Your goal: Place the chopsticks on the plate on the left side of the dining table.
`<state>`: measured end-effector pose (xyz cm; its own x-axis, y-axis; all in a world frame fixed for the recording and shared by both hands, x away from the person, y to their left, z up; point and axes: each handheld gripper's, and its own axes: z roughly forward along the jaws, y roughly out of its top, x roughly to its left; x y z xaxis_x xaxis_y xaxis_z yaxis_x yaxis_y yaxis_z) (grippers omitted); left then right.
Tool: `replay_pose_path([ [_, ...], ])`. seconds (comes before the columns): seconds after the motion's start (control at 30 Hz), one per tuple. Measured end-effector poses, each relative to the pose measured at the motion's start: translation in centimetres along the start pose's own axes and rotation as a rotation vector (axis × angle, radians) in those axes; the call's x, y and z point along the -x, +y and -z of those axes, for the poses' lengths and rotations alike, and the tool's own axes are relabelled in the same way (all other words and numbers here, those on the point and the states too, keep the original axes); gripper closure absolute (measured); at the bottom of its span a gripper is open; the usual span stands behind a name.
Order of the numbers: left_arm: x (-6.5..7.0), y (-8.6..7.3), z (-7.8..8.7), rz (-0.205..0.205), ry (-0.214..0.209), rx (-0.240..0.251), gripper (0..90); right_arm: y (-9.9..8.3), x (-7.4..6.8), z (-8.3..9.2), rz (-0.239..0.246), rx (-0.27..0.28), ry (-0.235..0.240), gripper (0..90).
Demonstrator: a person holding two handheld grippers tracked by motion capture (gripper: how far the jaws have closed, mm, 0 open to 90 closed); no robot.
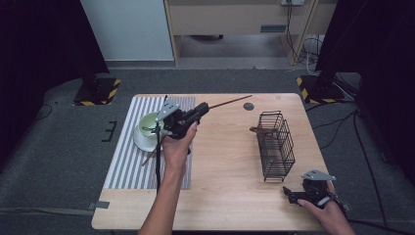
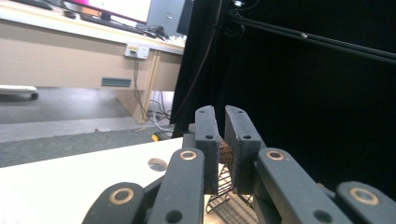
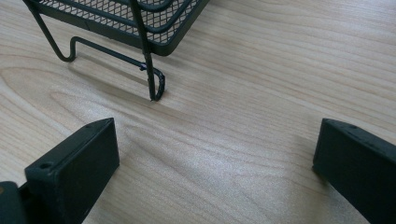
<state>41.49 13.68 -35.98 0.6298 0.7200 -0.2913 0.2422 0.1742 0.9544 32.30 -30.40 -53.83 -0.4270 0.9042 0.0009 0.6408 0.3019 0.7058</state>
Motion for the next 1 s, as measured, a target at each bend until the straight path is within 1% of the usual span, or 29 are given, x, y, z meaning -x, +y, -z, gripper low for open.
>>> replay_pose_path([
  [0.07,-0.5,-0.2,0.8,0.011,0.010,0.001,83.9,0.0,0.0,0.0,-0.002,-0.001,0.000,0.4],
  [0.23,-1.4,-0.9,2.6,0.021,0.048,-0.005,83.9,0.0,0.0,0.0,-0.001,-0.001,0.001,0.4],
  [0.37,-2.2,-1.2,3.8,0.033,0.075,-0.003,83.9,0.0,0.0,0.0,0.000,0.000,0.002,0.4],
  [0.5,-2.7,-1.7,4.4,0.042,0.104,-0.011,83.9,0.0,0.0,0.0,0.000,0.000,0.001,0.4],
  [0.63,-3.2,-2.0,5.0,0.054,0.123,-0.009,83.9,0.0,0.0,0.0,0.000,0.000,0.002,0.4],
  [0.87,-3.7,-3.1,5.8,0.060,0.155,-0.038,83.9,0.0,0.0,0.0,0.000,0.000,0.002,0.4],
  [0.93,-3.7,-3.2,6.1,0.050,0.168,-0.048,83.9,0.0,0.0,0.0,0.001,0.000,0.003,0.4],
  [1.0,-3.8,-3.3,6.4,0.056,0.174,-0.044,83.9,0.0,0.0,0.0,0.001,0.000,0.003,0.4],
])
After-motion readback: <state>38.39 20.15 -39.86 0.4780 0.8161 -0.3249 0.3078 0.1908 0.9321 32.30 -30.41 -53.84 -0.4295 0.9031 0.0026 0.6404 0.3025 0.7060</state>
